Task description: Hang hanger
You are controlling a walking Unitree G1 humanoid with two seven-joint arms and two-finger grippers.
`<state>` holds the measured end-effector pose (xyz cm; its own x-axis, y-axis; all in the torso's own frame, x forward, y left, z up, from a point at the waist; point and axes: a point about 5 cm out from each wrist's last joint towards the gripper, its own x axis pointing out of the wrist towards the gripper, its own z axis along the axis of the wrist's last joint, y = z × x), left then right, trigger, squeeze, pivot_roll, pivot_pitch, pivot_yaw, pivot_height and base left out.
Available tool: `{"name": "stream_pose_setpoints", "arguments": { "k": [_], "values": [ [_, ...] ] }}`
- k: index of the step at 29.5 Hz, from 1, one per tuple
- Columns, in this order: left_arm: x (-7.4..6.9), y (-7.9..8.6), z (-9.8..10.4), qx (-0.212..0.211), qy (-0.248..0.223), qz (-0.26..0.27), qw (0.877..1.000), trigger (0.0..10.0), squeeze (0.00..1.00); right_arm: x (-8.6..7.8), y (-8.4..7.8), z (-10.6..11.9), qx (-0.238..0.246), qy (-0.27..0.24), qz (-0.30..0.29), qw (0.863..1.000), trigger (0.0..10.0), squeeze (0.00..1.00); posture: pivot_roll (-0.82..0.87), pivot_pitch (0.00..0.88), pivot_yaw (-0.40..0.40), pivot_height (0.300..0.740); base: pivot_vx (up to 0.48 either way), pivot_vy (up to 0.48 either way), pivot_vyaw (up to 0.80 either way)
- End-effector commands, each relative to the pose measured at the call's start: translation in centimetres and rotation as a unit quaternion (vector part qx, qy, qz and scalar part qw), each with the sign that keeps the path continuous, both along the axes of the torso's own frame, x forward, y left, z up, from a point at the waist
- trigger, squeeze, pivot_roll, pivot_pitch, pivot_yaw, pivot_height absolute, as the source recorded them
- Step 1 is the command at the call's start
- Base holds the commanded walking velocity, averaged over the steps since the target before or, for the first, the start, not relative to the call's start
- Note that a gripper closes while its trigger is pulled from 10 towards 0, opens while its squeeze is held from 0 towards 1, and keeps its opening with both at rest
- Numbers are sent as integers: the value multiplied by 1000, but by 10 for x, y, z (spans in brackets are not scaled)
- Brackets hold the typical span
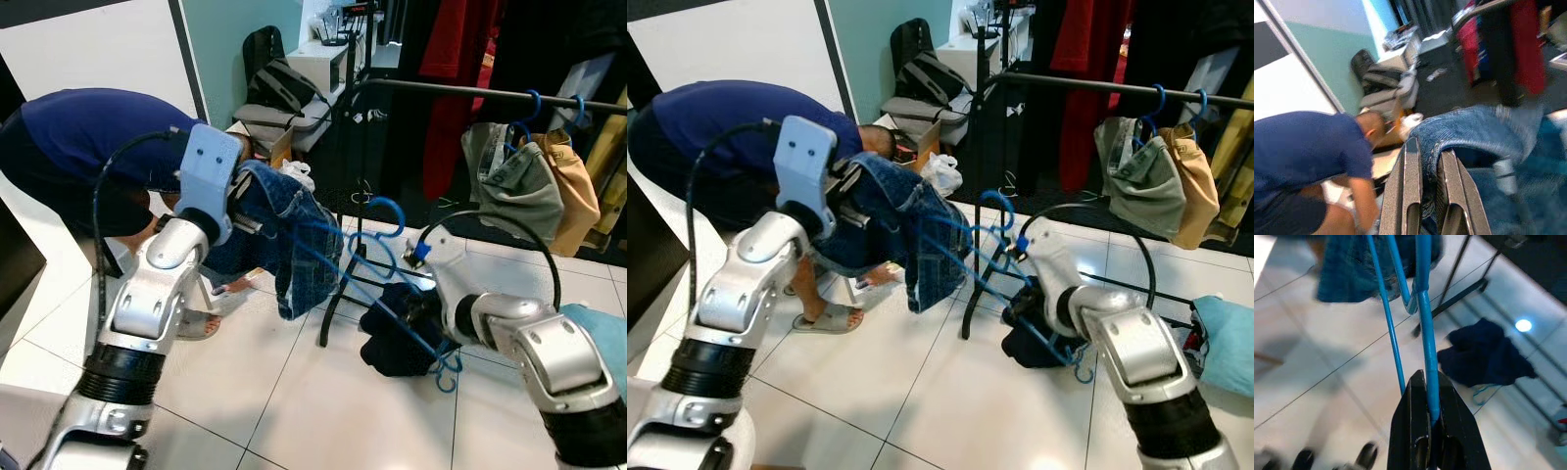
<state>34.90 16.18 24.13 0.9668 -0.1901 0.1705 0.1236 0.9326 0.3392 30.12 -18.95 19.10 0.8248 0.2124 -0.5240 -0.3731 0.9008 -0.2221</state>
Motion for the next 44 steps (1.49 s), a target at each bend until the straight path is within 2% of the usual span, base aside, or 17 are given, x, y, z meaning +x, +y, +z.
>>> {"name": "stream_pose_setpoints", "arguments": {
  "k": [1, 5, 7, 11, 13, 16, 17, 18, 20, 25, 30, 35, 38, 44],
  "values": [
    [-1, 11, 3, 7, -13, 23, 1000, 10000, 0, 4, -1, 4, 1, -19, -11, 1000, 10000, 0, -103, 0, 69, 740, 0, 0, 0],
    [-3, 10, 7, -32, -13, 13, 999, 10000, 0, 8, -4, 5, -4, -31, -28, 999, 10000, 0, -100, 0, 65, 740, 0, 0, 0],
    [-6, 1, 10, -54, -16, -24, 998, 10000, 0, 12, -7, 8, -7, -45, -48, 998, 10000, 0, -100, 0, 64, 740, 0, 0, 0],
    [-10, -9, 12, -67, -20, -65, 995, 10000, 0, 15, -11, 11, -8, -59, -64, 996, 10000, 0, -100, 0, 63, 740, 0, 0, 0],
    [-15, -19, 13, -77, -24, -106, 991, 10000, 0, 18, -12, 14, -3, -70, -77, 995, 10000, 0, -101, 0, 63, 740, 0, 0, 0],
    [-31, -46, 19, -100, -33, -213, 971, 10000, 0, 23, -16, 19, 2, -92, -99, 991, 10000, 0, -98, 0, 61, 740, 0, 0, 0],
    [-31, -46, 19, -100, -33, -213, 971, 10000, 0, 23, -16, 19, 2, -92, -99, 991, 10000, 0, -98, 0, 61, 740, 0, 0, 0],
    [-38, -56, 20, -109, -34, -259, 959, 10000, 0, 26, -16, 22, 2, -107, -107, 989, 10000, 0, -98, 0, 61, 740, 0, 0, 0],
    [-40, -58, 21, -111, -34, -268, 956, 10000, 0, 27, -16, 22, 2, -110, -108, 988, 10000, 0, -98, 0, 61, 740, 0, 0, 0],
    [-49, -62, 26, -136, -38, -317, 938, 10000, 0, 32, -17, 26, 3, -135, -134, 982, 10000, 0, -94, 0, 60, 740, 0, 0, 0],
    [-56, -64, 27, -135, -38, -348, 927, 10000, 0, 36, -18, 25, 12, -137, -145, 980, 10000, 0, -88, 0, 57, 740, 0, 0, 0],
    [-62, -72, 21, -112, -31, -377, 919, 10000, 0, 38, -7, 18, 59, -115, -127, 984, 10000, 0, -83, 0, 53, 740, 0, 0, 0],
    [-67, -82, 14, -89, -25, -398, 913, 10000, 0, 40, 10, 10, 118, -87, -109, 983, 10000, 0, -77, 0, 48, 740, 0, 0, 0],
    [-70, -90, 8, -71, -16, -414, 907, 10000, 0, 42, 20, 7, 149, -80, -103, 980, 10000, 0, -75, 0, 47, 740, 0, 0, 0]
  ]
}}
